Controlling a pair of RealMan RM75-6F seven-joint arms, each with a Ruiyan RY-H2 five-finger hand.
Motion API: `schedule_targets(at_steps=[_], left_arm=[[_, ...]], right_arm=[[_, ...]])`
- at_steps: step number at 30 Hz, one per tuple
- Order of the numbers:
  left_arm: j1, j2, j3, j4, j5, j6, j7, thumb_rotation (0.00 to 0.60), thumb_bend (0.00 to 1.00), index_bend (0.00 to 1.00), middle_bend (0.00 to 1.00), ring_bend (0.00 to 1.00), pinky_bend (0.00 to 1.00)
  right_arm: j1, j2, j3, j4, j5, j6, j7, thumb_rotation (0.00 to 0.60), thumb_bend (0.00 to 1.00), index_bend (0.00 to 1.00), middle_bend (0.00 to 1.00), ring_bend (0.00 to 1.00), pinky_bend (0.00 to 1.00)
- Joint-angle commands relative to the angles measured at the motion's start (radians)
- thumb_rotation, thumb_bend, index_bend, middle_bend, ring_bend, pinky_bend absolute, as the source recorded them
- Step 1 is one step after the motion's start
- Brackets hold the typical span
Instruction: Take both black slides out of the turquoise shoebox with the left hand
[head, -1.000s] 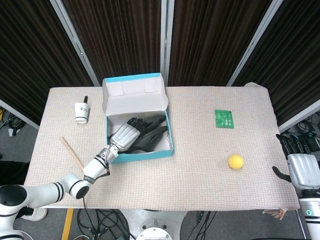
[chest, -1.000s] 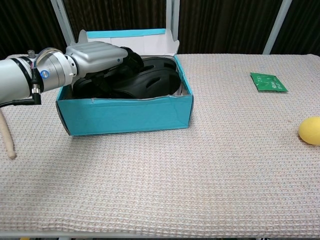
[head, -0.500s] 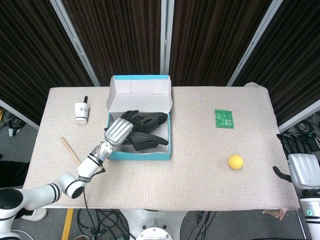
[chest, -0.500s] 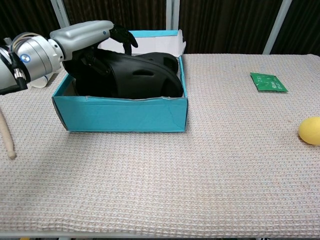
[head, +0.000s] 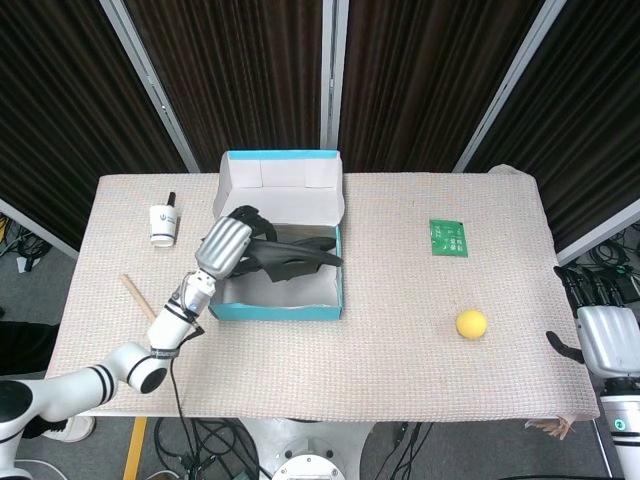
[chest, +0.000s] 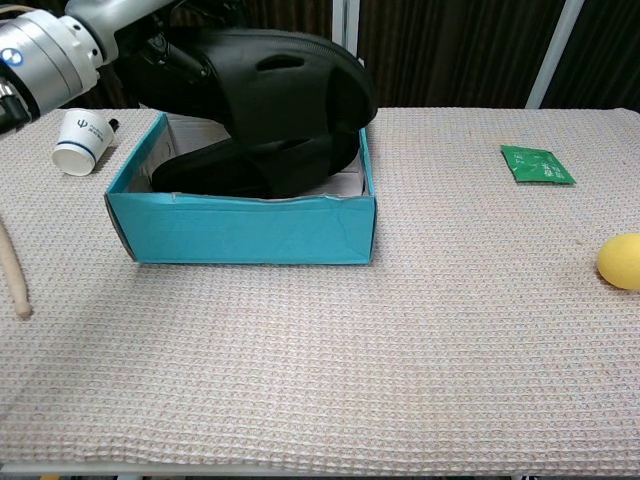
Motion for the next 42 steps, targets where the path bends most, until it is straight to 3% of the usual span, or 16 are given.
schedule_targets(at_steps=[1, 14, 19, 26, 29, 32, 34, 38, 42], left_arm=[[-0.014, 0.021, -0.01, -0.047, 0.02, 0.003, -0.005, 0.6, 0.45, 0.56, 0.49, 0.38, 0.24], [-0.079, 0.015, 0.059, -0.278, 0.068, -0.126, 0.117, 0.6, 0.45, 0.55, 0.47, 0.38, 0.23], [-0.121, -0.046, 0.071, -0.26, 0.087, -0.171, 0.2, 0.6, 0.45, 0.55, 0.47, 0.38, 0.21], [-0.188, -0.156, 0.03, -0.212, -0.005, -0.27, 0.275, 0.6, 0.45, 0.52, 0.43, 0.34, 0.19], [-0.208, -0.183, 0.011, -0.204, -0.06, -0.308, 0.302, 0.6, 0.41, 0.47, 0.4, 0.31, 0.18], [-0.223, -0.199, -0.006, -0.195, -0.126, -0.343, 0.339, 0.599, 0.27, 0.31, 0.31, 0.22, 0.15], [-0.236, -0.199, -0.013, -0.197, -0.168, -0.368, 0.378, 0.52, 0.18, 0.18, 0.21, 0.12, 0.12], [-0.243, -0.208, -0.029, -0.206, -0.208, -0.347, 0.43, 0.335, 0.11, 0.11, 0.15, 0.08, 0.1], [-0.238, -0.189, -0.035, -0.219, -0.222, -0.335, 0.436, 0.291, 0.11, 0.11, 0.15, 0.07, 0.09]], right_arm=[[0.001, 0.0, 0.001, -0.001, 0.002, -0.002, -0.002, 0.6, 0.1, 0.06, 0.11, 0.05, 0.12], [0.004, 0.001, -0.002, 0.003, 0.008, -0.012, -0.002, 0.6, 0.1, 0.06, 0.11, 0.05, 0.12], [0.002, -0.001, -0.003, 0.008, 0.006, -0.009, 0.003, 0.6, 0.1, 0.06, 0.11, 0.05, 0.12], [0.005, 0.01, -0.001, 0.004, 0.005, -0.013, 0.006, 0.6, 0.1, 0.06, 0.11, 0.05, 0.12], [0.005, 0.013, -0.001, 0.005, 0.007, -0.015, 0.008, 0.6, 0.1, 0.06, 0.11, 0.05, 0.12], [0.005, 0.012, -0.001, 0.009, 0.01, -0.018, 0.014, 0.6, 0.1, 0.06, 0.11, 0.05, 0.12], [0.007, 0.012, 0.0, 0.011, 0.011, -0.02, 0.017, 0.6, 0.1, 0.06, 0.11, 0.05, 0.12], [0.008, 0.012, 0.0, 0.014, 0.007, -0.019, 0.021, 0.6, 0.1, 0.06, 0.11, 0.05, 0.12], [0.005, 0.013, -0.001, 0.016, 0.006, -0.014, 0.024, 0.6, 0.1, 0.06, 0.11, 0.05, 0.12]])
